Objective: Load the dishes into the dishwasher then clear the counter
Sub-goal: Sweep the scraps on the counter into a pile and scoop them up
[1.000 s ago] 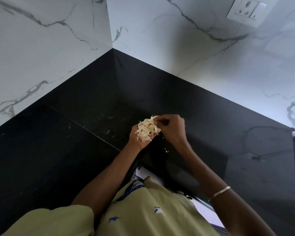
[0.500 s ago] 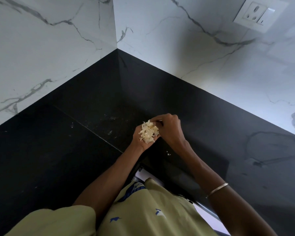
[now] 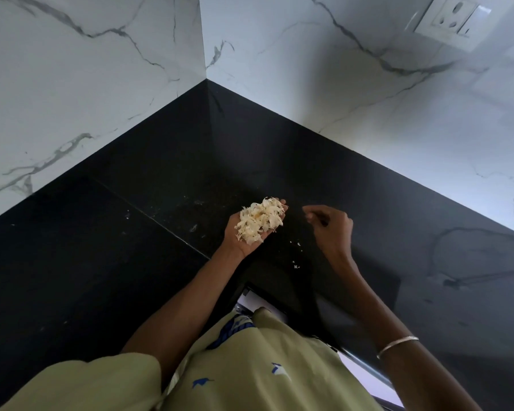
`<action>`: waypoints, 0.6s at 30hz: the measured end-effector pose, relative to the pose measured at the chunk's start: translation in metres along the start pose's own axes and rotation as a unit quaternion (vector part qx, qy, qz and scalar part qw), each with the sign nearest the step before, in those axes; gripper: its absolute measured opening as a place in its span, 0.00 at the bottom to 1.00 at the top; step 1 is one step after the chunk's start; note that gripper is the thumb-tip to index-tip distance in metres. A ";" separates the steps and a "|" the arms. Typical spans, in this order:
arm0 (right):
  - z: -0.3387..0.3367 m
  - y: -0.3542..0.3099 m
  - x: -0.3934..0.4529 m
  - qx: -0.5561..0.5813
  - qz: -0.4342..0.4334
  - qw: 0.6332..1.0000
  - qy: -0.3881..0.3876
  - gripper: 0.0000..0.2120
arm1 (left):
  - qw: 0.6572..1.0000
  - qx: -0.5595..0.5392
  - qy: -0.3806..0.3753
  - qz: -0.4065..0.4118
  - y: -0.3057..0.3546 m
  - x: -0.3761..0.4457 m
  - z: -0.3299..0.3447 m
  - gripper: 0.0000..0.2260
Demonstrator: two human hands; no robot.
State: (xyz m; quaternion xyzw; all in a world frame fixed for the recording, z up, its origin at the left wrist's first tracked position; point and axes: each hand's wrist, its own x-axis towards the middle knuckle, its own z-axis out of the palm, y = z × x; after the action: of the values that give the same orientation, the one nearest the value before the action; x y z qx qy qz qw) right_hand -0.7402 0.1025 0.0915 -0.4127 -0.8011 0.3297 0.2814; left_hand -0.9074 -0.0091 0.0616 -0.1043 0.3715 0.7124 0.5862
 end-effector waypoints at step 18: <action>0.047 0.045 -0.083 -0.240 -0.124 0.918 -0.292 0.26 | 0.996 -0.090 -0.001 0.020 0.018 -0.004 -0.029 0.25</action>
State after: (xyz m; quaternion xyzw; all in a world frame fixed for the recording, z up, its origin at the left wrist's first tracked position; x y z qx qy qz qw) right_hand -0.7117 0.0385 0.0127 -0.2508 -0.9475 0.1957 -0.0336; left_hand -0.9306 -0.0320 0.0508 -0.1482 0.3074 0.7543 0.5609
